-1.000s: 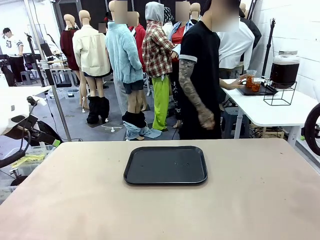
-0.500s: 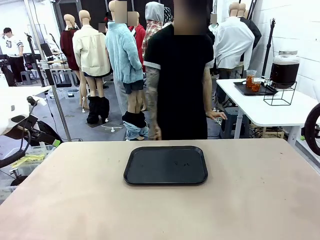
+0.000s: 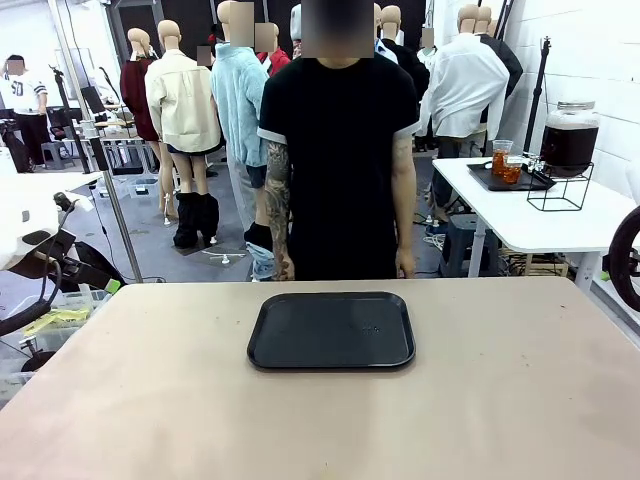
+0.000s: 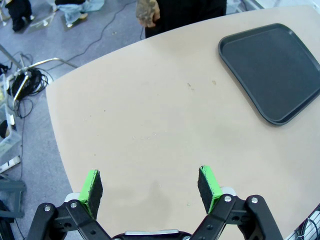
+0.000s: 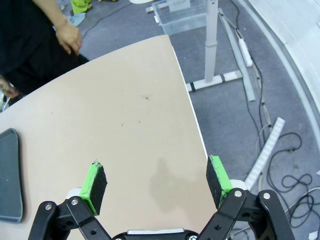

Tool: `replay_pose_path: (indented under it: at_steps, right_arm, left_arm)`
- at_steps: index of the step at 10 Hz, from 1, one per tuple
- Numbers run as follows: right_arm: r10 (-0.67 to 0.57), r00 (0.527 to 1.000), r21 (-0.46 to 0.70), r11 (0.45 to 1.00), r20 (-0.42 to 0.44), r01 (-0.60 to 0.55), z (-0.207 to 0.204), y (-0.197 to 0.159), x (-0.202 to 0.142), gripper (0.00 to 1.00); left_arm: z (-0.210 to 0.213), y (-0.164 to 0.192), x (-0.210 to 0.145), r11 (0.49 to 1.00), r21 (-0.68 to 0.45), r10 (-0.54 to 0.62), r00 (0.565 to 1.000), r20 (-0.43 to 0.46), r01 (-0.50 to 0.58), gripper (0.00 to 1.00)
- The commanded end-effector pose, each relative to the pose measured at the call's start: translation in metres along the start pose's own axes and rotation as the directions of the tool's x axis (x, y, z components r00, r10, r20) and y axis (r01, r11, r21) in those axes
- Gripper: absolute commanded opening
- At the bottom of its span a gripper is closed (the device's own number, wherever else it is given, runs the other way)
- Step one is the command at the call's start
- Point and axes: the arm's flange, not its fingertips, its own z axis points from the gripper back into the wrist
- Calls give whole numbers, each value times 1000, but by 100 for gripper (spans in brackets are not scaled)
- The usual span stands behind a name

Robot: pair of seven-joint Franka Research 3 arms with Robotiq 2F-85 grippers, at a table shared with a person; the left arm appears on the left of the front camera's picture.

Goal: Pour the drink into the iced cup.
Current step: Open the gripper to release the iced cup you were holding.

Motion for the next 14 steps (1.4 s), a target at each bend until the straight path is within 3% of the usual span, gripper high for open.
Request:
replay_pose_path:
  at_steps: [1, 14]
  right_arm:
    - [-2, 1000, 2, 1000, 3, 2, 0, -1, -2, 100]
    - [-2, 1000, 2, 1000, 3, 2, 0, -1, -2, 100]
  left_arm:
    - [0, 1, 0, 1000, 10, 2, 1000, 7, -3, 100]
    - [0, 1, 0, 1000, 10, 2, 1000, 7, -3, 100]
